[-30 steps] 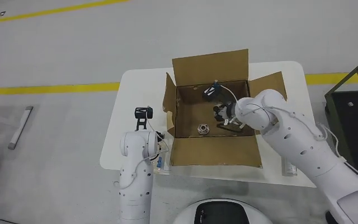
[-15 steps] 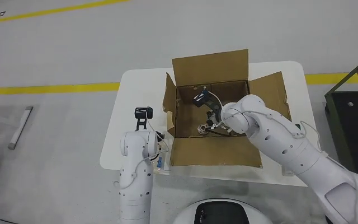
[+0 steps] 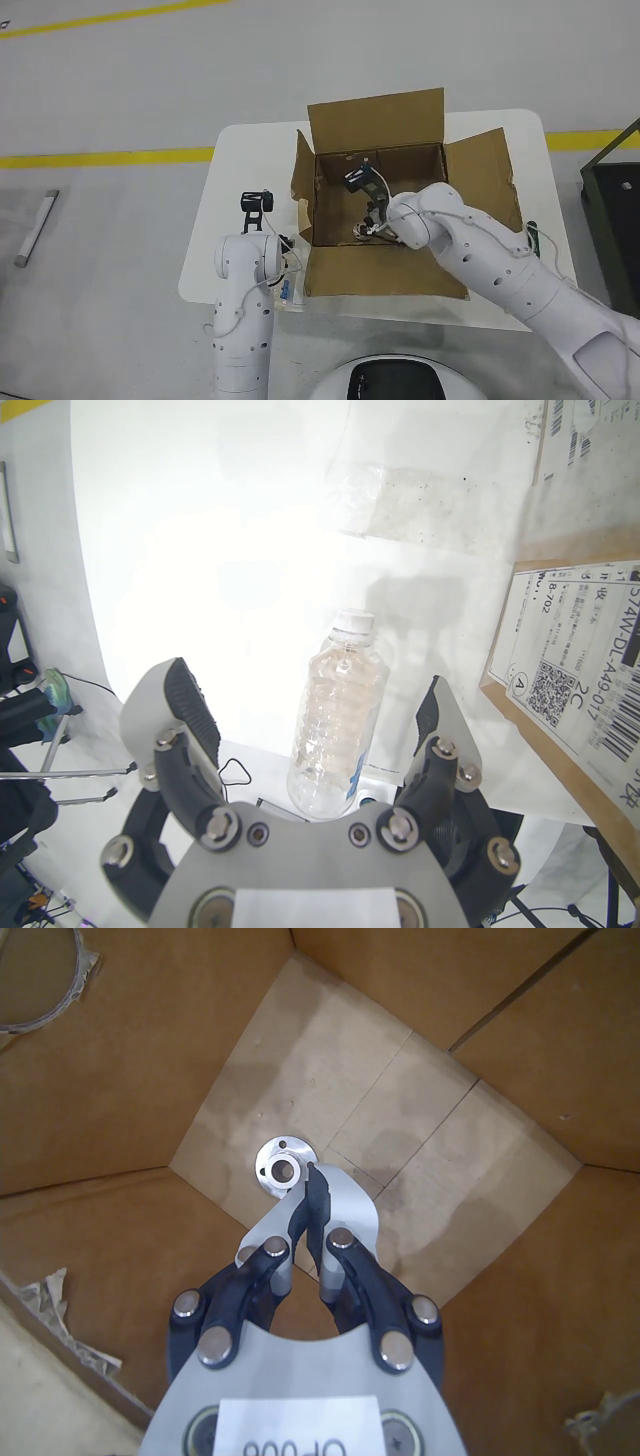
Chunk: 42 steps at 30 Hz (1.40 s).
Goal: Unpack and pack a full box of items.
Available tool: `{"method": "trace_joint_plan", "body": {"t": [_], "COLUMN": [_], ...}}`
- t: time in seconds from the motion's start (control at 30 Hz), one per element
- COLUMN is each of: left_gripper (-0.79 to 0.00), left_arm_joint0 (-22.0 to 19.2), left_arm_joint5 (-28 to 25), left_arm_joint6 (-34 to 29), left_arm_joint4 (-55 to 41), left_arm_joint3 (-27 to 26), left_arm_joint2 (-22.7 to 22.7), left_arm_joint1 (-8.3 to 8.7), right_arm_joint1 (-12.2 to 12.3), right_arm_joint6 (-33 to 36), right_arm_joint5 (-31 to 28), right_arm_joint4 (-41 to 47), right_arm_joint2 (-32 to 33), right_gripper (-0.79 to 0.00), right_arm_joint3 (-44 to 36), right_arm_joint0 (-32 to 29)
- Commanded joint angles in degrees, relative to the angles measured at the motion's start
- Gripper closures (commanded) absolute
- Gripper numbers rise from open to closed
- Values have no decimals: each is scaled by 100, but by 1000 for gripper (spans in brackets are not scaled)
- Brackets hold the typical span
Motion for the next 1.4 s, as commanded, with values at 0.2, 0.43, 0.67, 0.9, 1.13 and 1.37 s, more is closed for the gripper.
{"method": "trace_joint_plan", "body": {"t": [0.2, 0.43, 0.67, 0.9, 1.13, 1.37], "left_gripper": [-785, -785, -785, -785, -785, -785], "left_arm_joint0": [0, 0, 0, 0, 0, 0], "left_arm_joint5": [0, 0, 0, 0, 0, 0], "left_arm_joint6": [0, 0, 0, 0, 0, 0], "left_arm_joint4": [0, 0, 0, 0, 0, 0], "left_arm_joint3": [0, 0, 0, 0, 0, 0], "left_arm_joint2": [0, 0, 0, 0, 0, 0], "left_arm_joint1": [0, 0, 0, 0, 0, 0], "right_arm_joint1": [-354, -618, -751, -898, -1025, -1159], "right_arm_joint6": [63, -28, -8, -198, -230, -232], "right_arm_joint5": [558, 660, 619, 375, 284, 232], "right_arm_joint4": [-242, -245, -380, -259, -294, -372], "right_arm_joint2": [-595, -794, -833, -815, -821, -849], "right_gripper": [-80, -240, -289, -308, -339, -326], "right_arm_joint3": [477, 907, 1204, 1534, 1802, 2020], "right_arm_joint0": [237, 412, 472, 439, 479, 505]}}
